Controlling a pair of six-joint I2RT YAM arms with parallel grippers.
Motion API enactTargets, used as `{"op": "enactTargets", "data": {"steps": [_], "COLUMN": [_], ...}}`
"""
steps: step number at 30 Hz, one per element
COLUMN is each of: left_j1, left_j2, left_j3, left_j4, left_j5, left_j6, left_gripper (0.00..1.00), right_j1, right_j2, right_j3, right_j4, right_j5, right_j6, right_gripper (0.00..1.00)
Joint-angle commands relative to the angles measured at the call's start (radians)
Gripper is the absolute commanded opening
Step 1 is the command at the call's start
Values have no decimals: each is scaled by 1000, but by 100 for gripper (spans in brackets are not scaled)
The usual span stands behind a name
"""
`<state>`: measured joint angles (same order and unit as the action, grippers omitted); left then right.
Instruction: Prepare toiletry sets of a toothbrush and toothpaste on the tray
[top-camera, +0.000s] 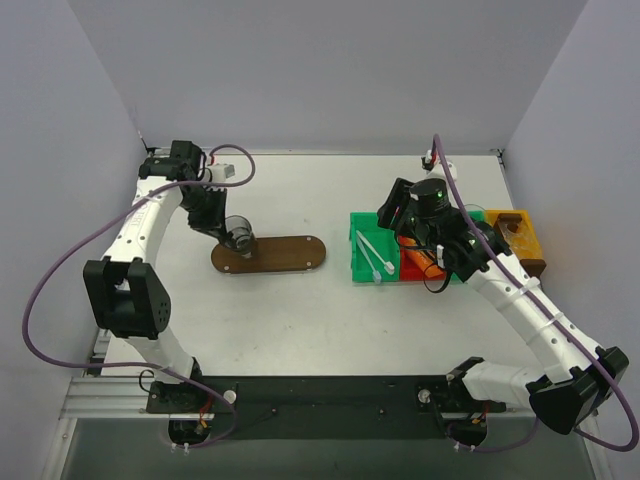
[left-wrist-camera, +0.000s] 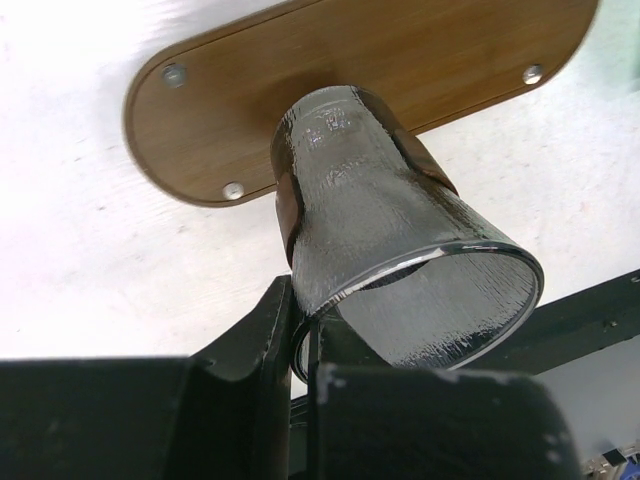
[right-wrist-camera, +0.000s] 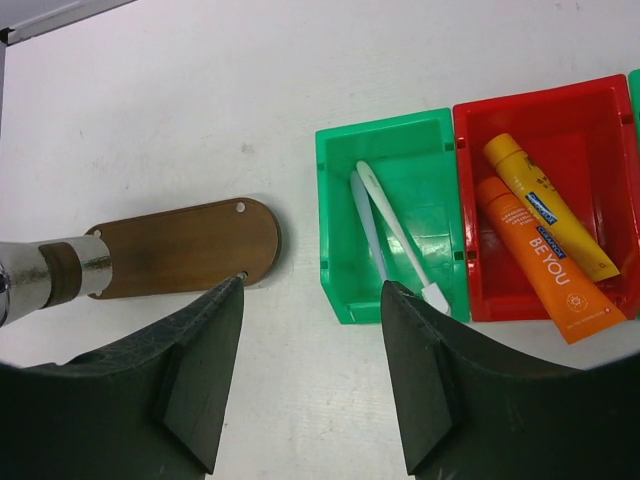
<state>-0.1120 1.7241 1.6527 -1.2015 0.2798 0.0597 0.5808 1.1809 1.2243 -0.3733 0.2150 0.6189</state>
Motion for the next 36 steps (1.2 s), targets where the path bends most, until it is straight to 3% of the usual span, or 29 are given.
{"op": "enactTargets", "data": {"steps": [1, 8, 27, 36], "left_j1": [58, 72, 184, 190], "left_j2": [-89, -84, 25, 68], "left_j3": [-23, -51, -5, 18], "left_j4": [3, 34, 34, 28], "left_j5": [47, -115, -1, -48], "left_j6": [98, 126, 203, 209], "left_gripper": [0, 0, 0, 0], "right_j1": [-15, -18, -96, -114], "right_j2": [-24, 8, 39, 98], "right_j3": [-8, 0, 64, 112], "right_j4": [-9, -13, -98, -101], "right_j5": [-38, -92, -151, -180], "right_j6": [-27, -22, -58, -61], "right_gripper": [52, 53, 53, 53]}}
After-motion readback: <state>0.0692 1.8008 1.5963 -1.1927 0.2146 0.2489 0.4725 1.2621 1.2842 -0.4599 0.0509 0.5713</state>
